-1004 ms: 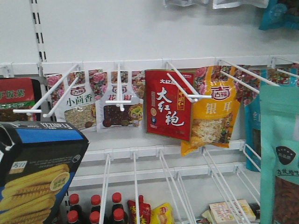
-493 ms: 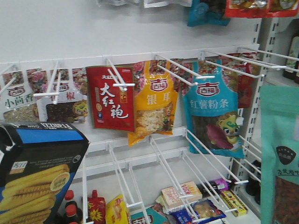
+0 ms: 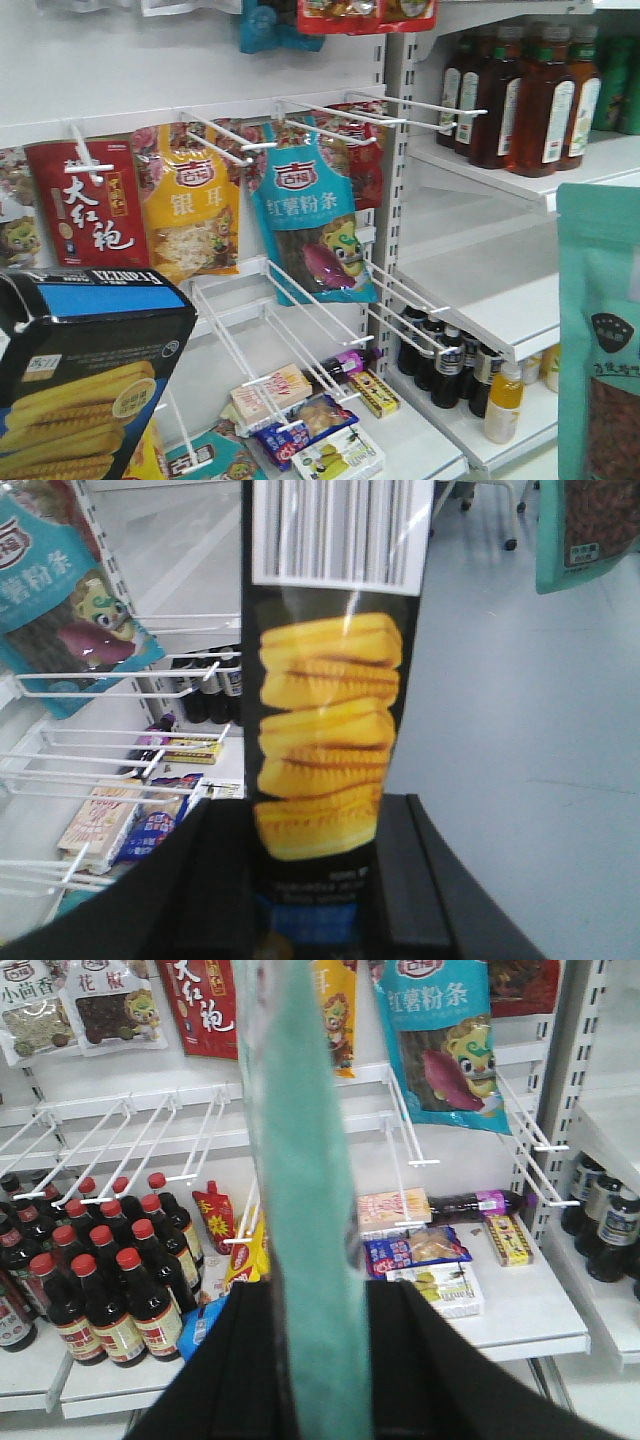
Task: Pick snacks and fruit into basket
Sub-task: 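Hold both items while the base drives toward the fruit tables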
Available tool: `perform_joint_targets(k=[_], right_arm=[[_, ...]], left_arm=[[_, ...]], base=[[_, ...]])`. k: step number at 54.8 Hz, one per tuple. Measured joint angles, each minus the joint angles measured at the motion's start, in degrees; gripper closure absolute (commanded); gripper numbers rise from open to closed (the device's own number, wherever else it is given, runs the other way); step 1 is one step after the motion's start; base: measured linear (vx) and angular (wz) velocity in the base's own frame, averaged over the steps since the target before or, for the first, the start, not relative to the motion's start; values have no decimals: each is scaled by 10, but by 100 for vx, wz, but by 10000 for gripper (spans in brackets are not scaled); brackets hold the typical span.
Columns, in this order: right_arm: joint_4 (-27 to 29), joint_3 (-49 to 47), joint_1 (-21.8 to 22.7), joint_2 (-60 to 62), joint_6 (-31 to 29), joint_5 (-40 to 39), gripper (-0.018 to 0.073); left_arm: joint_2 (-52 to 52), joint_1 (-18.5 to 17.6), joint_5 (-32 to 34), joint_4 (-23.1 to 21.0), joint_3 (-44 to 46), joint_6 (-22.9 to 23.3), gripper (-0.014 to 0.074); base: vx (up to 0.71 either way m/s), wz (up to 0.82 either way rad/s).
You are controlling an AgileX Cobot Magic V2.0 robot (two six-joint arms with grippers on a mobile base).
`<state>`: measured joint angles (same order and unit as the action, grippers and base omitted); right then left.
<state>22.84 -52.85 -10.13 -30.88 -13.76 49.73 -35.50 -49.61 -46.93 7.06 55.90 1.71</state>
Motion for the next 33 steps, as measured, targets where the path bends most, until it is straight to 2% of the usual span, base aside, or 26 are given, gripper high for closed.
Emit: perform_joint_targets(k=[33], right_arm=[[0,0,0,0,0,0,566]], left_arm=[[0,0,0,0,0,0,607]], base=[[-12,-45]])
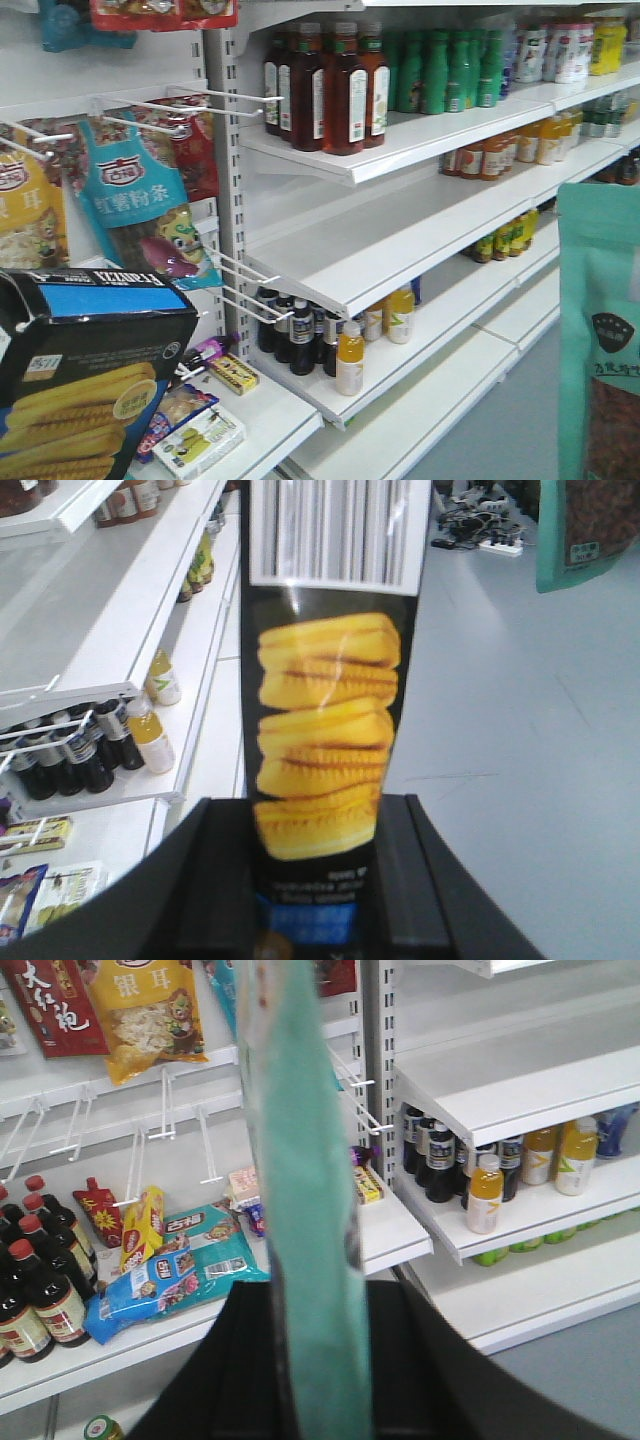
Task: Pick snacks and fruit into basket
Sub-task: 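Hold both items while the base drives toward the fruit tables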
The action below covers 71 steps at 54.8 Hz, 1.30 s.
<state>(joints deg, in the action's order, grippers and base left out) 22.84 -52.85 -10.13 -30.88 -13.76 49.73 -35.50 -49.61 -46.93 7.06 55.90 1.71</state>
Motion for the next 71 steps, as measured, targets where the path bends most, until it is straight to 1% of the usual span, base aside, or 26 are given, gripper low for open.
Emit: perform_joint_targets(k=[33,71], right_arm=[[0,0,0,0,0,0,566],[0,0,0,0,0,0,566]], left_arm=[[0,0,-1,0,0,0,607],[0,0,-2,0,0,0,607]], base=[[-11,-49],[0,-21]])
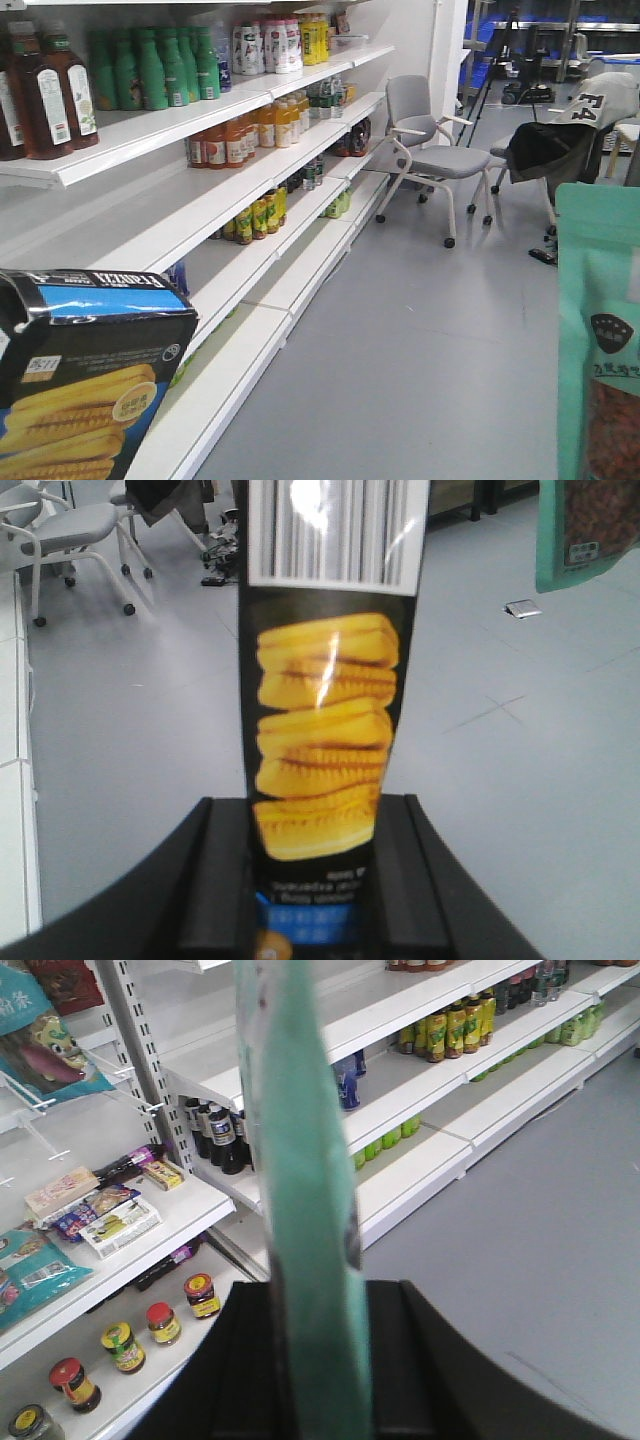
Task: Pick snacks and fruit into basket
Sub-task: 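Hold both items while the base drives toward the fruit tables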
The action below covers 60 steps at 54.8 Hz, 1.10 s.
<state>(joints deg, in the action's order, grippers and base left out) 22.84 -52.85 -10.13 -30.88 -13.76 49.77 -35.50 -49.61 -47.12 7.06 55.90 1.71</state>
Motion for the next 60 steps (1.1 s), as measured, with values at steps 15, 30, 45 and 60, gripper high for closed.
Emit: perform_joint_targets(k=[15,30,45,60], right_arm=[[0,0,0,0,0,0,566],[0,0,0,0,0,0,566],[0,0,0,0,0,0,566],[0,0,0,0,0,0,566]], left_arm=[[0,0,0,0,0,0,607],[0,0,0,0,0,0,607],[0,0,0,0,0,0,607],[0,0,0,0,0,0,607]], base=[[9,-38],[14,-47],[19,-35],[25,-19]])
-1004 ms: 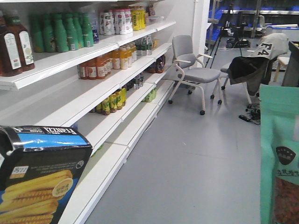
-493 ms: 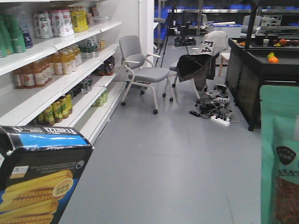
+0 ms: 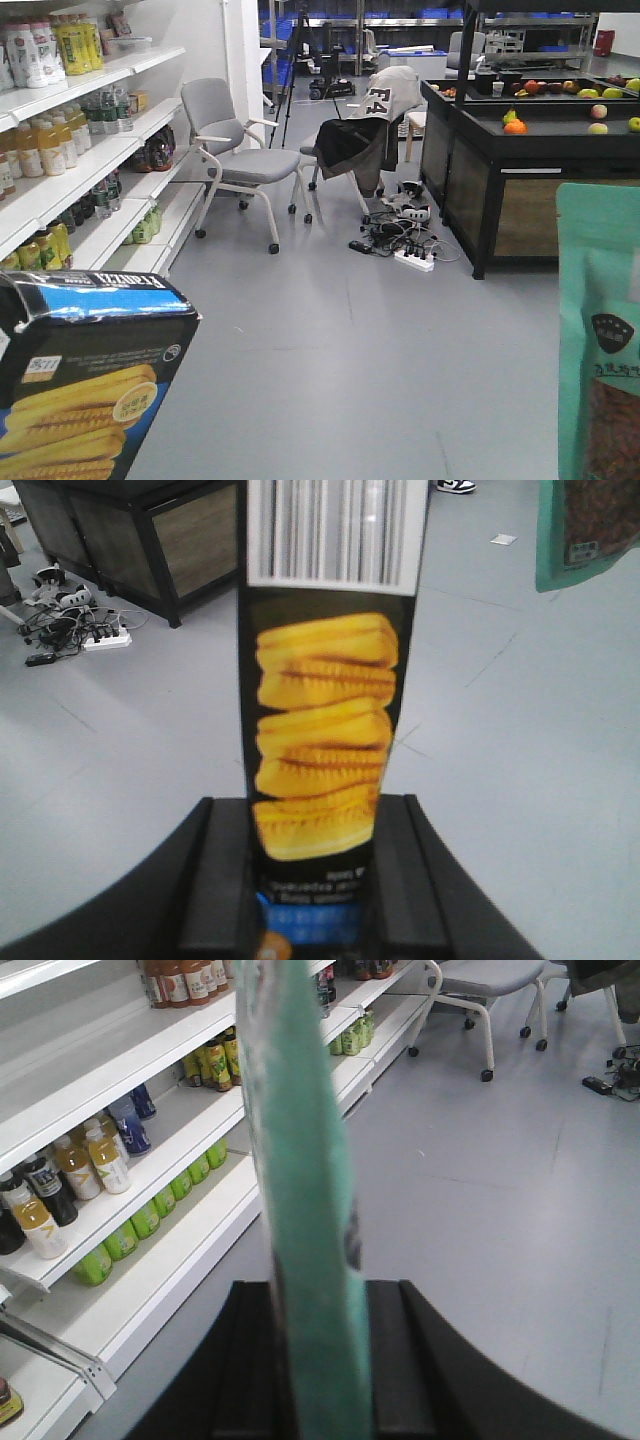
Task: Pick snacks and fruit into basket
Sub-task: 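Hold both items while the base drives toward the fruit tables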
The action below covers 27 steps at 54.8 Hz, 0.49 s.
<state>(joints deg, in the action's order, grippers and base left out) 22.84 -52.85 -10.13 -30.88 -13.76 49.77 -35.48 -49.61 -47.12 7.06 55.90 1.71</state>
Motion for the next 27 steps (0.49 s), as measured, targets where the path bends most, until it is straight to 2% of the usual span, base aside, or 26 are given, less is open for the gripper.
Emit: perform_joint_targets(k=[27], right_arm=[[0,0,0,0,0,1,566]], left_arm=[[0,0,0,0,0,0,607]], base=[[32,-3]])
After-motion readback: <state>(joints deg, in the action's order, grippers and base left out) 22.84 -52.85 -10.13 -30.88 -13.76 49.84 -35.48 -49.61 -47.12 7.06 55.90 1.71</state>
